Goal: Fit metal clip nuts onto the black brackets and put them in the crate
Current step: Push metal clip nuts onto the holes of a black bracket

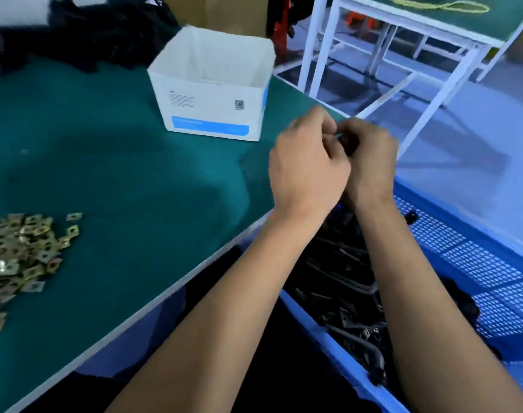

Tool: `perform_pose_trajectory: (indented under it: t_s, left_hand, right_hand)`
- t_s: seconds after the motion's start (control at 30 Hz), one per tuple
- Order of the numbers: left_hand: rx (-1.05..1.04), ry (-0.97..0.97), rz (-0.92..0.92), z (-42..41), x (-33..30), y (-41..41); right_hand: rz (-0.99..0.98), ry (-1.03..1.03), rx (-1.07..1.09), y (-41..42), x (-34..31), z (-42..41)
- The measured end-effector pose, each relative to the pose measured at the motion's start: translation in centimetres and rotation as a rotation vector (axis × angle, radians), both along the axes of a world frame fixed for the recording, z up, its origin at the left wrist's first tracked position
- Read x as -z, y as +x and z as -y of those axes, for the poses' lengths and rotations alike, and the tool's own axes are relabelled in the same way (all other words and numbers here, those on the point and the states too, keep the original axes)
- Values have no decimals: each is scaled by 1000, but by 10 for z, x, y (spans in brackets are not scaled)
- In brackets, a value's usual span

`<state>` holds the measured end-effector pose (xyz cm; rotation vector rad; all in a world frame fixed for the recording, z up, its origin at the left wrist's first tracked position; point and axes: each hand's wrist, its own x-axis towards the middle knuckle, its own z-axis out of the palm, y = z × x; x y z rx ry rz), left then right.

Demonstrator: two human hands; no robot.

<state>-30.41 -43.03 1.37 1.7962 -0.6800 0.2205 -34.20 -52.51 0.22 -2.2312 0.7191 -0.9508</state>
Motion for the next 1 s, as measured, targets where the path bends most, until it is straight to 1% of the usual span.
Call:
perform_pose_trajectory:
  t_s: [0.07,0.13,0.23,0.3,0.33,0.37,0.47,0.53,0.6,0.7,0.8,0.9,0.93,1.0]
  left_hand:
    - [-101,-80,-31,-37,-15,31]
    - [-225,-69,-72,-84,-23,69]
    - [-416,8,-71,-158,-23,120]
    - [-527,84,-86,-215,-19,153]
    - [-572,122,-106,-239,-15,166]
    - [-632,158,-122,-272,-11,181]
    - [-802,267,-169,-355,1,216]
    - [-885,315,-221,-393,8,233]
    - [-980,345,-257,-438,14,253]
    - [-1032,342,-289,-485,23,281]
    - [-1012,263,-374,-505,22,308]
    - [-1014,264,-412,-507,18,328]
    - [-1002,217,-436,-505,19,332]
    - [-943,15,-538,-497,20,336]
  right_hand:
    - [67,-19,-130,36,-19,-39]
    - [41,-9,-281,80,-26,-84]
    - [-39,-5,-488,139,-29,-156]
    - [-141,-107,-636,176,-27,-210]
    - [-198,-182,-683,190,-25,-232]
    - [-240,-214,-734,208,-23,-263]
    - [-291,-233,-889,252,-18,-341]
    - [-333,-317,-948,277,-15,-375]
    - [-377,-392,-980,311,-11,-415]
    - [-414,-532,-953,353,-8,-460]
    - [-447,-696,-917,389,-9,-481]
    - [-530,-814,-883,413,-7,-486]
    - [-517,-859,-866,417,-7,-484]
    - [-444,-931,-851,417,-7,-477]
